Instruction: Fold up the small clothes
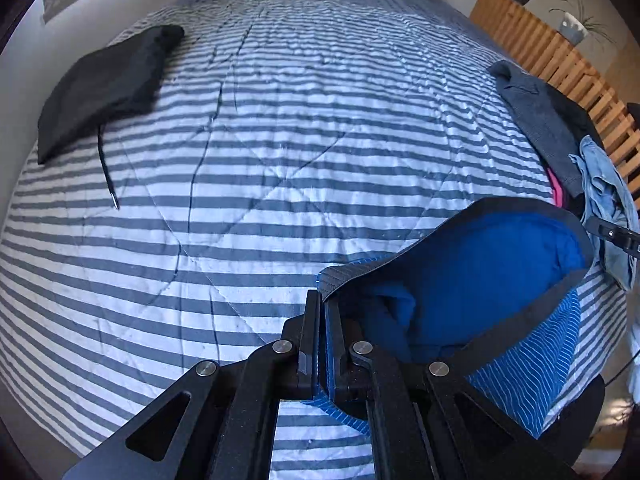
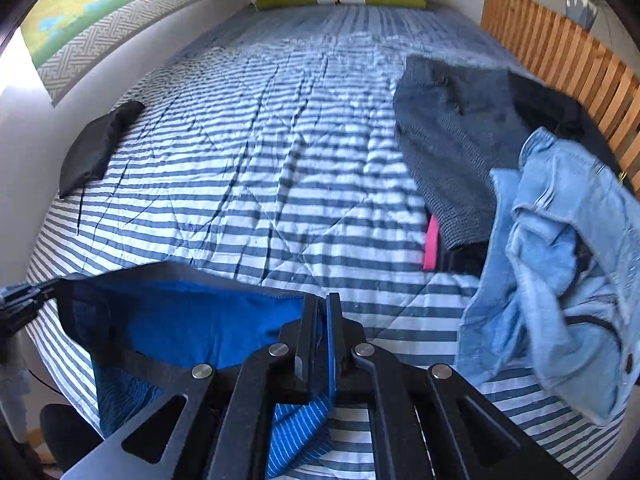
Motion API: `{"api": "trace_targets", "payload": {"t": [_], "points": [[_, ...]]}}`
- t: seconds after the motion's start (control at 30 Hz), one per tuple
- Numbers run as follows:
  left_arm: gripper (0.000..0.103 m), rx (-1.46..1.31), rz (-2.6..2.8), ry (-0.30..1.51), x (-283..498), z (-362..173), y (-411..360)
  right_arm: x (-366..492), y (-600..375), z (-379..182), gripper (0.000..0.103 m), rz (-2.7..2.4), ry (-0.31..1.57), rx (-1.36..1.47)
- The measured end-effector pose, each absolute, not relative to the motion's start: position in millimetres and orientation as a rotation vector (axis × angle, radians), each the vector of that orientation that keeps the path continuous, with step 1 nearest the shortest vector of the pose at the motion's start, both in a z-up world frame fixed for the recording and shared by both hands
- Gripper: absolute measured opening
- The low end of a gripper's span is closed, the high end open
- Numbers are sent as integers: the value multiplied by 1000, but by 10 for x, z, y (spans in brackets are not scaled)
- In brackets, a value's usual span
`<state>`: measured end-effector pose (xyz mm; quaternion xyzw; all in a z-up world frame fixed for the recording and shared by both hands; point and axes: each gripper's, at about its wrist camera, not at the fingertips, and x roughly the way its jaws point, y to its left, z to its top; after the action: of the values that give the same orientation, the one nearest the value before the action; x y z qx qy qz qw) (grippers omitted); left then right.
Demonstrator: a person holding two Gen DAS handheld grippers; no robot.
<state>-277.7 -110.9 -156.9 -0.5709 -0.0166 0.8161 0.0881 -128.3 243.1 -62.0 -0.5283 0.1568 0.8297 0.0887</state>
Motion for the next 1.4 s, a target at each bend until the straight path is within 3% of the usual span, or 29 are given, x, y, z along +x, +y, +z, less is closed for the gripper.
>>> {"api": "trace_targets", "payload": {"t": [0.17, 0.33, 0.47, 0.5, 0.53, 0.6, 0.8, 0.9, 1.27, 1.33, 1.4], "points": [[1, -1684, 2420, -59, -2807, -1697, -1078, -1097, 2291, -582, 39, 2549, 433, -1566], [1, -1667, 2421, -49, -2853, -1567, -1140, -993, 2125, -635, 49, 2582, 308, -1567], [1, -1671, 2419, -35, -2855, -1557, -1133, -1047, 1869, -875, 50, 2532, 92, -1641], [1, -1675, 2416, -38, -2859, -1559, -1133, -1079, 1823, -945, 49, 2508, 34, -1658], [1, -1675, 2414, -40, -2861, -1555, -1135, -1108, 1790, -994, 41, 2493, -7, -1671], [1, -1673, 2417, -52, -2877, -1533, -1149, -1145, 1809, -1013, 3, 2479, 3, -1699], [6, -1659, 2399, -83, -3029, -1447, -1168, -1089, 2305, -538, 4, 2544, 157, -1473], [44, -1629, 2398, -174, -3095, -1392, -1247, -1136, 2657, -432, 4, 2502, 249, -1386], [48, -1639, 2311, -107, -3233, -1763, -1084, -1349, 3105, -940, 4, 2385, 356, -1475], [58, -1651, 2299, -131, -3359, -1851, -1044, -1340, 3095, -953, 4, 2394, 354, -1478], [59, -1664, 2275, -203, -3486, -1936, -1014, -1342, 3098, -961, 4, 2401, 356, -1480]]}}
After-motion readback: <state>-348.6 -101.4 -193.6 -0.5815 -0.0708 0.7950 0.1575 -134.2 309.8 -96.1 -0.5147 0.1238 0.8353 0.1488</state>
